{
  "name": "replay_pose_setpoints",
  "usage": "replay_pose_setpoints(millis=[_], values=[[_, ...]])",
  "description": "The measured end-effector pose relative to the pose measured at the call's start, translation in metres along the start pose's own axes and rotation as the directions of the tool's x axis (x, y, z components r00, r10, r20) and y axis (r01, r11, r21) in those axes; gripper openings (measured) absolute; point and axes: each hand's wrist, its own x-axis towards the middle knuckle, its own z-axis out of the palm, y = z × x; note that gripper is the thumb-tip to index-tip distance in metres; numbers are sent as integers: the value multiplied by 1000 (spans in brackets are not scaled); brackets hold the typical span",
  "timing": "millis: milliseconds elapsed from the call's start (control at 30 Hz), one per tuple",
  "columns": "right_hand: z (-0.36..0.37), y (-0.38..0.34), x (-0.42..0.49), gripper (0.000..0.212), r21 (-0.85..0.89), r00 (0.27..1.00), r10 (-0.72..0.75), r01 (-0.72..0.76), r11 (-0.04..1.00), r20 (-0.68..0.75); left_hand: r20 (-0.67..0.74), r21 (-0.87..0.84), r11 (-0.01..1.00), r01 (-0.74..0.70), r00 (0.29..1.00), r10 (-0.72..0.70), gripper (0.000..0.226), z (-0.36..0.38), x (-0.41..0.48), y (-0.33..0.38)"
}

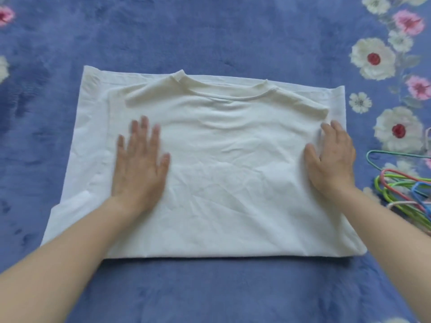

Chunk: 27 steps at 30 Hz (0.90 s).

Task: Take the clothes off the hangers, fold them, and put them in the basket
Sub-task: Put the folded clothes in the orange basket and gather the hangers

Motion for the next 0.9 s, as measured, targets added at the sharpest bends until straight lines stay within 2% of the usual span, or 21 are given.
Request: replay_pose_setpoints(millis=[67,133,200,300,433,500,567,667,733,767,833,900], values=[[-9,15,-16,74,68,996,81,-79,995,-26,3,-68,975,-209,978,210,64,10,-37,51],[-19,23,-18,68,156,978,205,-206,966,22,31,-153,910,-385,919,393,63,24,-71,107],[-28,28,-10,64,217,952,290,-304,928,95,15,-212,854,-476,872,489,63,39,-93,161],[-38,31,7,65,232,948,274,-306,923,161,53,-278,845,-458,871,489,68,54,-101,217],[-41,25,29,75,350,934,292,-349,869,206,193,-335,834,-438,835,516,92,61,-105,262],[-41,21,37,64,401,923,301,-376,835,240,219,-336,832,-442,822,526,98,64,-103,275],[-41,15,42,46,455,914,308,-400,795,265,221,-309,841,-445,826,518,93,64,-102,281],[-45,1,47,30,526,875,354,-481,701,329,229,-378,848,-372,850,475,75,61,-104,284],[-50,-8,51,22,552,834,410,-552,625,370,216,-514,790,-335,841,497,72,50,-101,279],[-53,-12,54,23,553,820,435,-572,606,372,190,-624,730,-280,852,489,70,41,-98,275],[-64,-26,55,42,544,803,453,-596,591,388,269,-841,541,-24,849,455,59,14,-93,260],[-77,-45,59,52,563,811,436,-585,584,390,353,-913,347,213,841,410,54,-12,-92,236]])
